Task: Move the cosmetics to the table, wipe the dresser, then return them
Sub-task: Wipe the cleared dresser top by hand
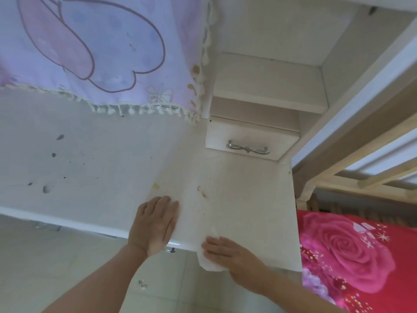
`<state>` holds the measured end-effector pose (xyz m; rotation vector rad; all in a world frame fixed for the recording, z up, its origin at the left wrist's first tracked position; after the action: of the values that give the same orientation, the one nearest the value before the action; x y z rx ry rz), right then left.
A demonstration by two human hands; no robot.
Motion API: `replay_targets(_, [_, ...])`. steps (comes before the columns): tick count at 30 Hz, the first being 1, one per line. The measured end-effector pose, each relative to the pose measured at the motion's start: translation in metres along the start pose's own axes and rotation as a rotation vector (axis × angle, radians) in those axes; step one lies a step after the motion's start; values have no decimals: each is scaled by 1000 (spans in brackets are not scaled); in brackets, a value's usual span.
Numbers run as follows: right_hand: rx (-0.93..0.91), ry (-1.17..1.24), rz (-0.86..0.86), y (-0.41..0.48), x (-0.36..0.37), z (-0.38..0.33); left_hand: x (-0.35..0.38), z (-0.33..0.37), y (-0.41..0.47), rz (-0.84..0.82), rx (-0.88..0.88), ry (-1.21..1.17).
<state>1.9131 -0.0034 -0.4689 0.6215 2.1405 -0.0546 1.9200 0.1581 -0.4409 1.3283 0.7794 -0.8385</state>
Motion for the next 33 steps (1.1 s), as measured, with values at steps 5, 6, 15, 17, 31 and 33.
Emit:
replay_targets(5, [492, 238, 373, 22, -91, 61, 0, 0, 0, 14, 2, 6])
replay_targets(6, [558, 212, 442, 29, -114, 78, 1, 0, 0, 15, 9, 7])
replay_targets(15, [412, -110, 265, 126, -75, 119, 0, 1, -2, 35, 34, 15])
replay_targets(17, [229, -111, 152, 126, -44, 84, -1, 1, -2, 31, 38, 14])
replay_targets(31, [359, -68, 592, 43, -93, 35, -26, -16, -2, 57, -190, -220])
replay_targets(33, [547, -202, 650, 42, -125, 75, -47, -46, -21, 106, -316, -186])
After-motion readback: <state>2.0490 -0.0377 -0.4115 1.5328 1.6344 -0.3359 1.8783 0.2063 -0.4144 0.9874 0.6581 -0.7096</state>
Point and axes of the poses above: each hand's wrist, its own y-axis towards the middle knuckle, its own x-axis out of the palm, z = x × y, the point moved 10 cm from there along y, towards the middle knuckle, and after that the axes turned 13 degrees about z, right-handed, at the moved point
